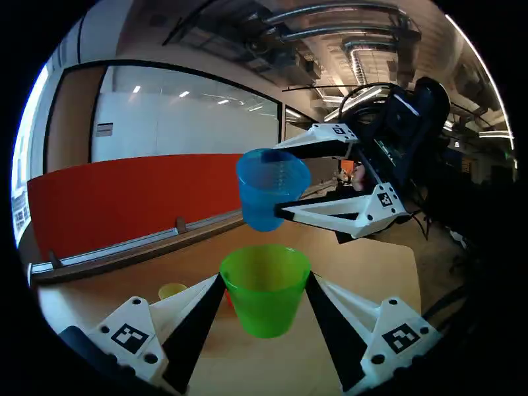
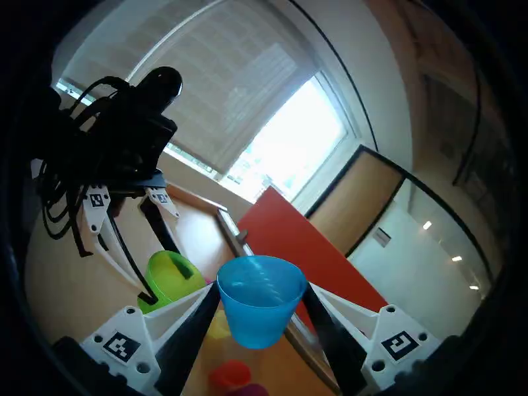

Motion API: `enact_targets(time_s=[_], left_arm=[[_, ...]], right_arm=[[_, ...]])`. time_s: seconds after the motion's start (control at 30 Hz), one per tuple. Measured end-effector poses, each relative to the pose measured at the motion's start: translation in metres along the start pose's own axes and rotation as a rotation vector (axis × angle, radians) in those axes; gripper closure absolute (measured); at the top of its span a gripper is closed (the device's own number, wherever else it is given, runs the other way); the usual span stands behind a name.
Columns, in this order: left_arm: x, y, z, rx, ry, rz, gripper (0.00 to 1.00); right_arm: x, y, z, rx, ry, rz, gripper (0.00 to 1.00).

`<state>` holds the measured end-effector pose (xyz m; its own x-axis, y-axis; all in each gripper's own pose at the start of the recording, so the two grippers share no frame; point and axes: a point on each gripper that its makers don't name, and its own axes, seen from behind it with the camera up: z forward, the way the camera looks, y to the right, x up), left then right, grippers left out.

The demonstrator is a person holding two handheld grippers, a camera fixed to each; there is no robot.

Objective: Pour water

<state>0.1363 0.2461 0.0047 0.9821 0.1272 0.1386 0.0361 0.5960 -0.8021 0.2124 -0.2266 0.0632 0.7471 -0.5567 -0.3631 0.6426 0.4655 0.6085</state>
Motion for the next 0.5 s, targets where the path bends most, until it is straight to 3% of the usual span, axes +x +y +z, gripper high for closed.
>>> enact_targets(time_s=[0.5], left_arm=[[0.0060,0.0090,0.0022,-0.016,0.019,0.021,0.13]], right_arm=[[0.0099,0.0047,0.0020,-0.008,0.002,-0.104,0.08]])
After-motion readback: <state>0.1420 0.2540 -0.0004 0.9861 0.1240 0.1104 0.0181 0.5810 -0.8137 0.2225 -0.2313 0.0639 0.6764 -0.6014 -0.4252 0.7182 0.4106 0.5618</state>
